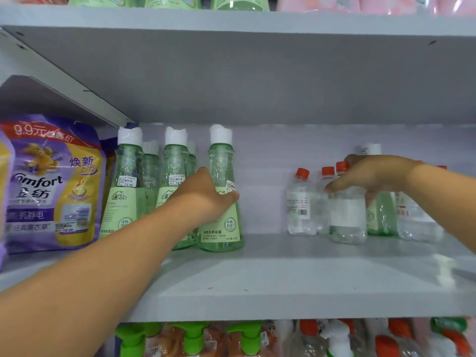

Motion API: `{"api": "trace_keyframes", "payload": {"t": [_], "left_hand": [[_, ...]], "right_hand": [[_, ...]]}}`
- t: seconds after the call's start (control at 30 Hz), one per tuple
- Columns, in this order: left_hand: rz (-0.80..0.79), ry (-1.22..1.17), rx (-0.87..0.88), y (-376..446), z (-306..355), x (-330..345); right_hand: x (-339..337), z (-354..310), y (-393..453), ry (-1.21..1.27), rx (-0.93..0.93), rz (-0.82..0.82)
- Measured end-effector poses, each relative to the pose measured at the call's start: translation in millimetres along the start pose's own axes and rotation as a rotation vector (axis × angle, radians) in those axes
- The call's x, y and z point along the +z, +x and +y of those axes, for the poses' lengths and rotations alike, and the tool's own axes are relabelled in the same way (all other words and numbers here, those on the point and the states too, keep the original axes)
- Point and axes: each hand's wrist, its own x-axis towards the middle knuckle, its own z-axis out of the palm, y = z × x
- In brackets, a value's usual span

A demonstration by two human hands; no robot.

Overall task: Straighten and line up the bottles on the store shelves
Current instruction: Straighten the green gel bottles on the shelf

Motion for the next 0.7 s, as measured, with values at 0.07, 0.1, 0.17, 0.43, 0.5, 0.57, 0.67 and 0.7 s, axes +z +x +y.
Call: {"api": "trace_keyframes", "payload": {"t": [0.07,0.1,0.17,0.43,0.5,0.57,0.67,0.7], "left_hand": [[0.000,-0.002,-0.003,0.6,1.1,0.2],[-0.006,-0.003,-0.006,0.7,1.3,0.2],[-0.023,-0.005,-0.011,0.3,1.2,0.1],[-0.045,-0.089,0.006,2.0,-4.9,1.6],[-0.031,-0.105,0.006,1.6,-6.6,2.9],[-0.028,-0.099,-0.015,-0.2,-7.2,3.9],[-0.046,-0.056,-0.029,-4.2,-7.7,4.3],[-0.053,-0.046,-0.027,-5.6,-7.4,3.8]], "right_hand": [[5.0,-6.3,0.7,0.117,-0.093,-0.062],[8.8,-11.0,0.6,0.133,-0.130,-0.076],[17.3,-20.4,2.9,0.141,-0.190,-0.084],[29.0,-43.0,-8.2,0.041,-0.266,-0.131],[12.3,-40.9,-8.5,-0.025,-0.269,-0.096],[-14.2,-30.6,-2.8,-0.038,-0.228,0.116],[-51.1,2.5,14.0,-0.097,-0.051,0.492],[-55.9,14.4,19.8,-0.109,0.003,0.534]]}}
